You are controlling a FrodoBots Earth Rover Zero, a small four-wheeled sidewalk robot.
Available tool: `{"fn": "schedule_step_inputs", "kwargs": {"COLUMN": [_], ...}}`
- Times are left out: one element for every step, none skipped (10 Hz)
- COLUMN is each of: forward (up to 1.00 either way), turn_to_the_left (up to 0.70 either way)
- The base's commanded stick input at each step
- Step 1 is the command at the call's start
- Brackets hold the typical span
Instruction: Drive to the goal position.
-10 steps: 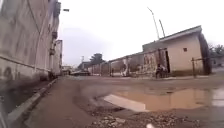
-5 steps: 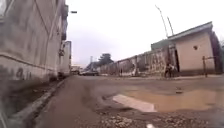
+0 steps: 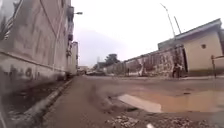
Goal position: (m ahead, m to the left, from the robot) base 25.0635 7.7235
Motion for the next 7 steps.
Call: {"fn": "schedule_step_inputs", "kwargs": {"forward": [0.00,0.00,0.00,0.00,0.00,0.00,0.00], "turn_to_the_left": [0.70,0.70,0.51,0.31,0.10,0.00,0.00]}}
